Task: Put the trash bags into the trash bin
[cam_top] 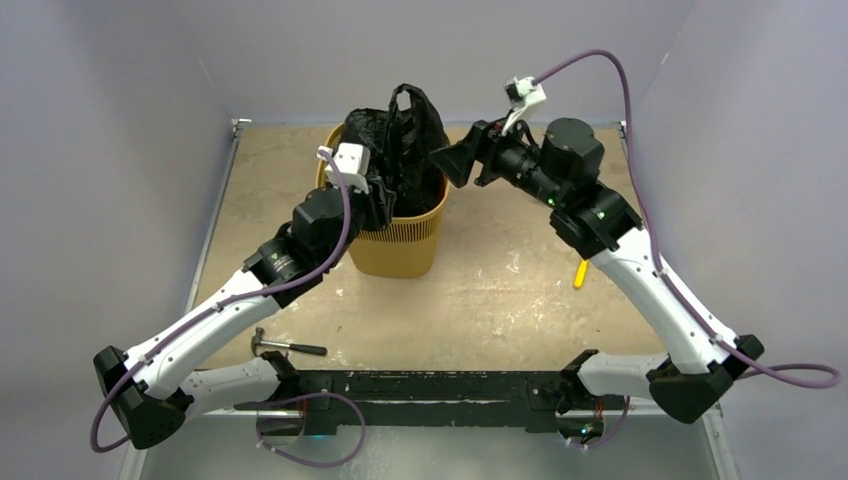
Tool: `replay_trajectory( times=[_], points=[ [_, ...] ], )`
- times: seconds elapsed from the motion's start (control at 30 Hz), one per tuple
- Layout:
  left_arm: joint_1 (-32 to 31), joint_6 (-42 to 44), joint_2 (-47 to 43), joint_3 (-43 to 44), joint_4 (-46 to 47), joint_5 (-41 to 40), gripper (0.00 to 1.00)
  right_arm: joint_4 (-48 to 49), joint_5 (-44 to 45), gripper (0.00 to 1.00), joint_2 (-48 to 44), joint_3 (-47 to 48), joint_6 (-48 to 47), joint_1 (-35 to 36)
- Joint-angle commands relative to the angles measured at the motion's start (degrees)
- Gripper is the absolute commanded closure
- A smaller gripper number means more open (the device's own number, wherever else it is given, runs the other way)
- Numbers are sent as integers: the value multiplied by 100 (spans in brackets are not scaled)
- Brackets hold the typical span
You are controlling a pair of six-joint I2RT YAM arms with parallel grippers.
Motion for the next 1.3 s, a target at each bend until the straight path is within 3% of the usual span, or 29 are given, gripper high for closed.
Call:
replay_trajectory(
  times=[0.0,0.2,0.53,0.77,1.0,1.27],
  points=[
    [15,27,-108,27,-78,319,51,911,-852,27,-237,-132,666,-6],
    [19,331,-382,389,-504,188,39,1252,-1331,28,44,69,807,-6],
    [19,615,-669,1142,-1401,-805,34,881,-1356,30,1007,835,678,104],
    [19,688,-559,1458,-1810,-1641,27,551,-474,29,1333,1342,566,312],
    [18,872,-215,1846,-1884,-1679,24,-235,737,29,2034,2404,527,459],
    [19,1046,108,2175,-2020,-1764,22,-246,1242,33,2202,2455,654,651]
  ],
)
